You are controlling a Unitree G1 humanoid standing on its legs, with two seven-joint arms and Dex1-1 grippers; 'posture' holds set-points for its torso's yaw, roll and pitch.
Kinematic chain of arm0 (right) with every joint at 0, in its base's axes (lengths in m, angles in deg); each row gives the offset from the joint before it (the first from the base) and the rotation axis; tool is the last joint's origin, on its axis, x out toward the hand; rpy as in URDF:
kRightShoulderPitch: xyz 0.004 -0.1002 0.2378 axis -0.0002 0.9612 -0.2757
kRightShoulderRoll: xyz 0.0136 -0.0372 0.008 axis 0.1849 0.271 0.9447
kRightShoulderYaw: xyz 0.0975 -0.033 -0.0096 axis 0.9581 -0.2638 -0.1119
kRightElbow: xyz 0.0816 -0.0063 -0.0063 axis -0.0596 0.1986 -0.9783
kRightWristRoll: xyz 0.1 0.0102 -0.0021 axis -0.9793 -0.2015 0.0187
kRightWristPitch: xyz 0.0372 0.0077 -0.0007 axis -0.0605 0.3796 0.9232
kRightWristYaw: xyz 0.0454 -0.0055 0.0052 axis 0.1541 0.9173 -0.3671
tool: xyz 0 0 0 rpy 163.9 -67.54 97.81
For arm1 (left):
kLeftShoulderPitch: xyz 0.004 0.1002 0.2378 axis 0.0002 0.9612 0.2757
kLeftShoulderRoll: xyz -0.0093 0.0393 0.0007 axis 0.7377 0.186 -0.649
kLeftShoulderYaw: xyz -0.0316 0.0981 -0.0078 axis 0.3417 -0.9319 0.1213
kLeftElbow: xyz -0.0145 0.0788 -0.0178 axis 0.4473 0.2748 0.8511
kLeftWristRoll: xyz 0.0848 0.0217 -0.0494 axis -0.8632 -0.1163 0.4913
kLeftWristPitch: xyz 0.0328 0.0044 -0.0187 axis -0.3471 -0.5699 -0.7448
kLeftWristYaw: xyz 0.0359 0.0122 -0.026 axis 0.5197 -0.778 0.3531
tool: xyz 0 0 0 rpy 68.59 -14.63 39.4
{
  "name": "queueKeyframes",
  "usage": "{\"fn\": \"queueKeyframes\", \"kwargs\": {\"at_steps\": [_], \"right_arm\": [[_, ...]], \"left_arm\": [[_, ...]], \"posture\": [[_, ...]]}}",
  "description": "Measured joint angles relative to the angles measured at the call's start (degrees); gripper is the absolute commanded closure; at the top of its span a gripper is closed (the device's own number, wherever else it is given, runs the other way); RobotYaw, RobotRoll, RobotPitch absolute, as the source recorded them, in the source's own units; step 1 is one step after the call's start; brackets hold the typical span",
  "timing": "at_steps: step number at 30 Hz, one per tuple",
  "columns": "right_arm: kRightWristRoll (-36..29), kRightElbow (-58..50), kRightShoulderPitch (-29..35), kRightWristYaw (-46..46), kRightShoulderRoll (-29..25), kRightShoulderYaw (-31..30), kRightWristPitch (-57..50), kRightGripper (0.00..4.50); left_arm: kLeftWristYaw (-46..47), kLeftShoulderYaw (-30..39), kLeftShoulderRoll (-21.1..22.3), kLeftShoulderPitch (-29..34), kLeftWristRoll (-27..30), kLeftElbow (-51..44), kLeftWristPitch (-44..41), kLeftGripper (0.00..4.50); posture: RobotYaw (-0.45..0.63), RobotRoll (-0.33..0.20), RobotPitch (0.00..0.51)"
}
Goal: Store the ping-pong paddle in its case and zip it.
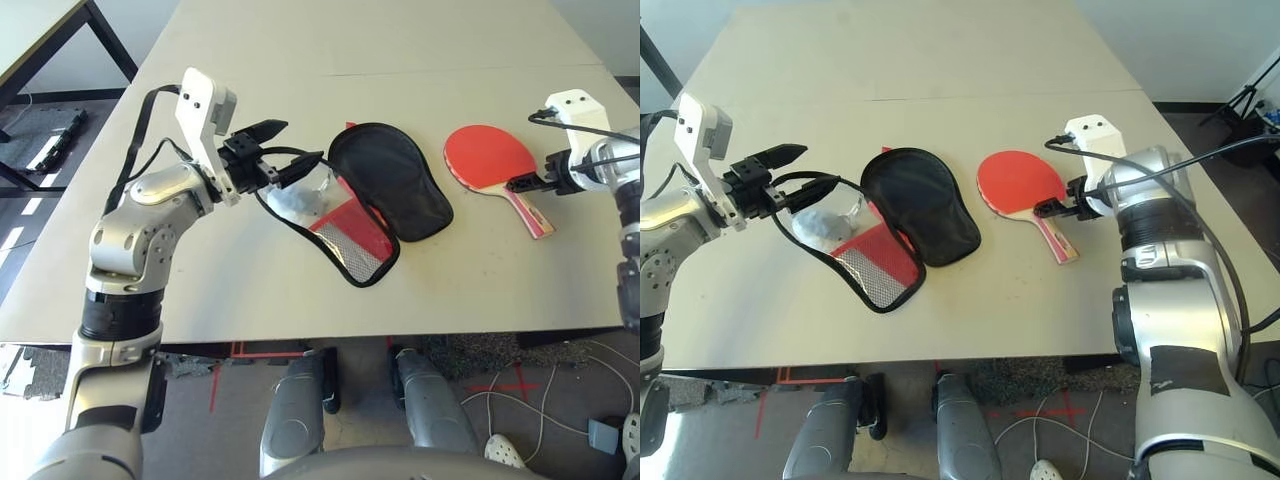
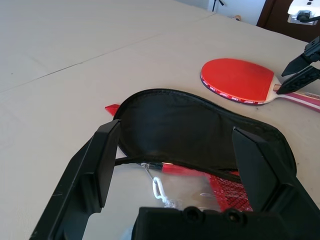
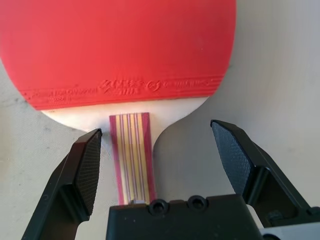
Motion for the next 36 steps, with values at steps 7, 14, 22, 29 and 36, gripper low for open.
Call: {"fn": "queueKeyframes", "kwargs": {"at_steps": [7,14,22,29,36], "right_arm": [[-3.8,-12.3,6.1,-0.9,-0.7,-0.2,-9.2,0.01],[-7.1,-17.7,8.9,-3.6,-1.6,0.0,-11.5,0.01],[-8.7,-17.9,9.5,-6.2,-1.9,0.1,-9.5,2.12],[-10.4,-20.1,10.6,-8.2,-1.4,1.0,-7.3,3.41],[-14.1,-30.0,11.6,-12.4,3.2,8.0,-6.7,3.41]], "left_arm": [[-0.2,-0.3,-0.3,-0.1,-0.9,0.0,0.4,0.00],[-0.8,-1.2,-0.9,-0.2,-1.5,0.2,0.7,0.00],[-1.1,-1.6,-1.3,-0.7,-1.6,0.4,0.9,0.00],[-1.1,-1.6,-1.4,-0.7,-1.6,0.3,0.8,0.00],[-1.0,-1.6,-1.4,-0.7,-1.7,0.3,0.8,0.00]], "posture": [[0.09,0.000,0.228],[0.08,0.000,0.224],[0.08,0.000,0.224],[0.09,0.000,0.220],[0.10,0.000,0.220]]}}
